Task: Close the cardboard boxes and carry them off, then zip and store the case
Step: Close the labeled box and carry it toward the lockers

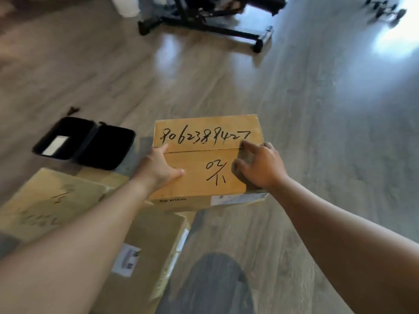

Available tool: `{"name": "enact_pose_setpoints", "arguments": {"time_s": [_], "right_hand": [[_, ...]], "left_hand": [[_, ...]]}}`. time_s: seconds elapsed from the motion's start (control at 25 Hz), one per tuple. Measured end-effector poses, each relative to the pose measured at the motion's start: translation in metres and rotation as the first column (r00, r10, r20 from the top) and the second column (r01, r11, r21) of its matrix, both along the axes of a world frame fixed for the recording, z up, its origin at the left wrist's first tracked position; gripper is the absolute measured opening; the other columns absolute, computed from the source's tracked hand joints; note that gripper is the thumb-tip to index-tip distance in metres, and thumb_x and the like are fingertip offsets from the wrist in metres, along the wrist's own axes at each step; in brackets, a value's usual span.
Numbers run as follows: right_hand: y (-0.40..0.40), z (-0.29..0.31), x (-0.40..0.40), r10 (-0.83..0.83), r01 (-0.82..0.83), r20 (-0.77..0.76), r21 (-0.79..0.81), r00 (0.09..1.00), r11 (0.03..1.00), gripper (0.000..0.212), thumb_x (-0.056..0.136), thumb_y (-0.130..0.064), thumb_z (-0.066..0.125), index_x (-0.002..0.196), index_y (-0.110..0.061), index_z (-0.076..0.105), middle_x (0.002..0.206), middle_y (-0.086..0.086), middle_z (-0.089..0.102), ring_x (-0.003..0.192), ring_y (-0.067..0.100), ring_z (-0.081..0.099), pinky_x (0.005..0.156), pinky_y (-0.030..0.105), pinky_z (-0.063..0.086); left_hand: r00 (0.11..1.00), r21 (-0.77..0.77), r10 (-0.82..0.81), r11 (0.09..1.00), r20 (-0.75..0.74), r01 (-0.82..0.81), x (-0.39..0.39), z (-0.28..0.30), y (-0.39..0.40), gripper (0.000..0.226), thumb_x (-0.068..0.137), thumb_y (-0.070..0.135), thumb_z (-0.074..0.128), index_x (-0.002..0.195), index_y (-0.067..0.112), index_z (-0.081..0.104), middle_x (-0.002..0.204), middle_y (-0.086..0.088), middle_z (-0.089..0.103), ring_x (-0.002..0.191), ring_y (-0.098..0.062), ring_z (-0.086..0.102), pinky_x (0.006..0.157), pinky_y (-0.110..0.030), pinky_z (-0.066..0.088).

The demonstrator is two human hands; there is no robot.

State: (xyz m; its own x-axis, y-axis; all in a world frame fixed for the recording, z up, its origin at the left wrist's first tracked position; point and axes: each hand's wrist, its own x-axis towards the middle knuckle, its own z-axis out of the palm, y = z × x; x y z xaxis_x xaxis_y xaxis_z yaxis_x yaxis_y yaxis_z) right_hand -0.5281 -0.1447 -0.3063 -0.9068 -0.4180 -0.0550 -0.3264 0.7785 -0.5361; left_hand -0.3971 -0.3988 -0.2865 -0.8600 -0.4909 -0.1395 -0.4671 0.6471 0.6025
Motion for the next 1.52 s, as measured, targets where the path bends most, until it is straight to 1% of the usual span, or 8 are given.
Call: {"name": "enact_pose_setpoints", "arguments": {"time_s": [0.16, 0.28, 0.44, 0.64, 0.88, 1.04, 1.4, 1.52], "right_hand": [[-0.067, 0.145, 0.033, 0.191, -0.189, -0.043, 0.055, 0.981, 0.981, 0.067, 0.087, -0.057, 0.058, 0.150, -0.039, 0.042, 0.125, 0.013, 0.053, 0.114, 0.033, 0.056, 0.092, 0.037, 0.047], [-0.123, 0.241, 0.075, 0.325, -0.323, -0.028, 0.064, 0.945, 0.944, 0.069, 0.087, -0.058, 0.059, 0.151, -0.038, 0.041, 0.129, 0.014, 0.051, 0.114, 0.034, 0.058, 0.097, 0.039, 0.048], [-0.215, 0.359, 0.178, 0.510, -0.510, 0.015, 0.030, 0.860, 0.859, 0.069, 0.084, -0.057, 0.061, 0.149, -0.043, 0.041, 0.134, 0.010, 0.048, 0.114, 0.032, 0.059, 0.099, 0.036, 0.048], [-0.311, 0.447, 0.328, 0.721, -0.721, 0.018, 0.013, 0.693, 0.692, 0.071, 0.083, -0.057, 0.063, 0.149, -0.041, 0.042, 0.136, 0.010, 0.050, 0.118, 0.033, 0.058, 0.098, 0.036, 0.047], [-0.419, 0.510, 0.501, 0.877, -0.877, -0.019, 0.025, 0.479, 0.480, 0.072, 0.083, -0.052, 0.067, 0.149, -0.033, 0.045, 0.139, 0.007, 0.055, 0.122, 0.027, 0.056, 0.099, 0.035, 0.046], [-0.487, 0.525, 0.598, 0.930, -0.930, 0.003, 0.011, 0.368, 0.368, 0.071, 0.082, -0.052, 0.067, 0.147, -0.032, 0.048, 0.136, 0.003, 0.058, 0.119, 0.023, 0.057, 0.096, 0.036, 0.050], [-0.702, 0.526, 0.753, 0.990, -0.990, 0.009, 0.006, 0.138, 0.138, 0.065, 0.085, -0.046, 0.071, 0.145, -0.028, 0.053, 0.128, 0.008, 0.063, 0.115, 0.027, 0.058, 0.096, 0.036, 0.046], [-0.780, 0.535, 0.800, 0.997, -0.996, -0.001, -0.031, 0.079, 0.079, 0.064, 0.086, -0.041, 0.072, 0.145, -0.024, 0.053, 0.127, 0.009, 0.063, 0.116, 0.027, 0.056, 0.095, 0.033, 0.043]], "left_hand": [[0.986, 0.026, 0.164, 0.986, 0.002, -0.164, 0.075, 0.141, -0.046, 0.094, 0.068, 0.041, 0.087, 0.149, 0.021, 0.043, 0.131, -0.002, 0.064, 0.105, -0.017, 0.060, 0.085, -0.026, 0.047], [0.946, 0.046, 0.323, 0.945, 0.022, -0.324, 0.152, 0.242, -0.074, 0.101, 0.069, 0.039, 0.087, 0.153, 0.022, 0.035, 0.137, -0.007, 0.060, 0.119, -0.026, 0.059, 0.094, -0.031, 0.048], [0.817, 0.104, 0.577, 0.811, 0.020, -0.576, 0.293, 0.363, -0.103, 0.102, 0.075, 0.031, 0.086, 0.157, 0.023, 0.025, 0.150, -0.007, 0.047, 0.132, -0.028, 0.050, 0.109, -0.040, 0.043], [0.641, 0.012, 0.766, 0.641, 0.038, -0.767, 0.469, 0.454, -0.130, 0.098, 0.077, 0.041, 0.082, 0.156, 0.027, 0.027, 0.150, -0.005, 0.047, 0.138, -0.031, 0.040, 0.113, -0.045, 0.036], [0.492, 0.002, 0.870, 0.492, 0.011, -0.871, 0.657, 0.507, -0.164, 0.085, 0.073, 0.046, 0.078, 0.147, 0.028, 0.040, 0.138, 0.000, 0.057, 0.119, -0.022, 0.053, 0.096, -0.034, 0.043], [0.374, 0.041, 0.927, 0.373, 0.019, -0.927, 0.753, 0.519, -0.197, 0.075, 0.071, 0.045, 0.078, 0.137, 0.028, 0.049, 0.127, 0.001, 0.061, 0.100, -0.015, 0.051, 0.083, -0.027, 0.040], [0.190, 0.062, 0.982, 0.188, 0.020, -0.980, 0.891, 0.523, -0.349, 0.064, 0.077, 0.039, 0.077, 0.134, 0.025, 0.052, 0.122, -0.001, 0.061, 0.102, -0.018, 0.054, 0.084, -0.028, 0.041], [0.132, 0.069, 0.991, 0.131, 0.004, -0.989, 0.930, 0.534, -0.409, 0.065, 0.079, 0.037, 0.075, 0.137, 0.027, 0.049, 0.117, 0.006, 0.057, 0.099, -0.015, 0.054, 0.081, -0.028, 0.042]]}}
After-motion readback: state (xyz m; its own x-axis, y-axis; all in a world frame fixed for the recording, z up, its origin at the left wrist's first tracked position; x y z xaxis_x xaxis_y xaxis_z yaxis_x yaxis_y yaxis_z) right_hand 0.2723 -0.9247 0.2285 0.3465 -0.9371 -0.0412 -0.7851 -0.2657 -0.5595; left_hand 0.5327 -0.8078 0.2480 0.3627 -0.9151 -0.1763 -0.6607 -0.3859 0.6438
